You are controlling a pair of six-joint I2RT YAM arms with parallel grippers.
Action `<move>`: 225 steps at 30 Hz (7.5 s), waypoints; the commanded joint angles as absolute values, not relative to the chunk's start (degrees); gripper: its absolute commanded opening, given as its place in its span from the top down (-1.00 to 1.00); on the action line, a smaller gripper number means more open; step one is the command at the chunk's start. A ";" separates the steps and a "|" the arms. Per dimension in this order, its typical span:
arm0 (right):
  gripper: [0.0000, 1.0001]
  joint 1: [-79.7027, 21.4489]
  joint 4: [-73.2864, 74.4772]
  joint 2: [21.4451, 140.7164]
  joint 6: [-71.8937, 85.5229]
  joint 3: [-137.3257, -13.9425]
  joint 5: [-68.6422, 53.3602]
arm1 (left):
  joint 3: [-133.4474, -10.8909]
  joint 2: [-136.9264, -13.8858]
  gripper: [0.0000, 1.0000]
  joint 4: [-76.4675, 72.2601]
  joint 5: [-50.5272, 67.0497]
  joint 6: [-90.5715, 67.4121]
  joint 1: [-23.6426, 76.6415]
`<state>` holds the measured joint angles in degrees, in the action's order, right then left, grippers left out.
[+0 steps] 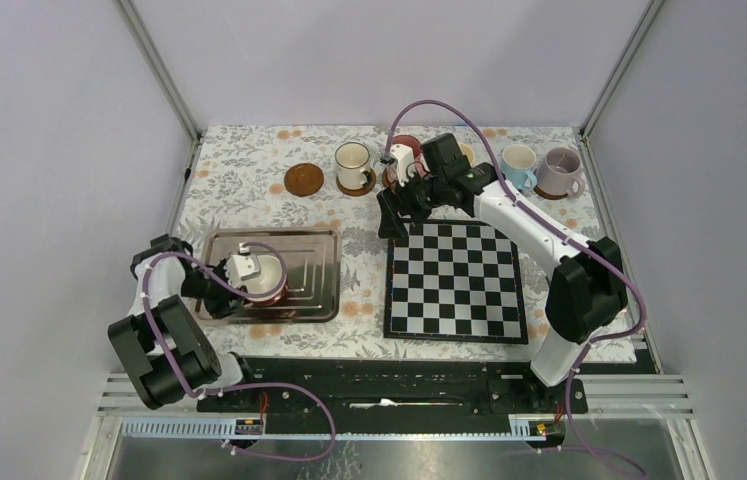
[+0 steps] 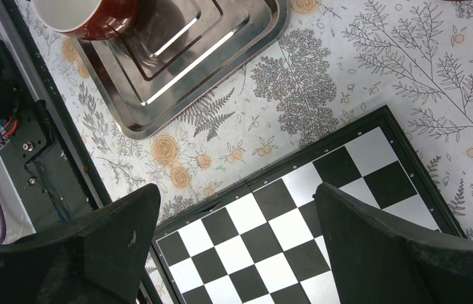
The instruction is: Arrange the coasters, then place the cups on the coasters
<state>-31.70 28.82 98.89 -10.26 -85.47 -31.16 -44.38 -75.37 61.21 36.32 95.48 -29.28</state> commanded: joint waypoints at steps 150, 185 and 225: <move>-0.99 -26.11 20.95 85.01 -11.76 -64.25 -31.25 | -85.66 -117.51 0.59 -0.09 -34.48 -29.97 18.63; -0.99 -26.11 21.14 84.95 -11.37 -64.34 -31.22 | -83.74 -114.48 -0.01 2.12 -29.30 -30.68 18.97; -0.99 -25.98 22.62 82.91 -11.31 -66.24 -30.32 | -81.01 -93.90 -0.98 15.38 -9.50 -15.81 15.23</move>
<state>-26.48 22.02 86.28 -10.72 -64.31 -31.94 -77.19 -96.51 7.16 -20.58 -19.62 17.65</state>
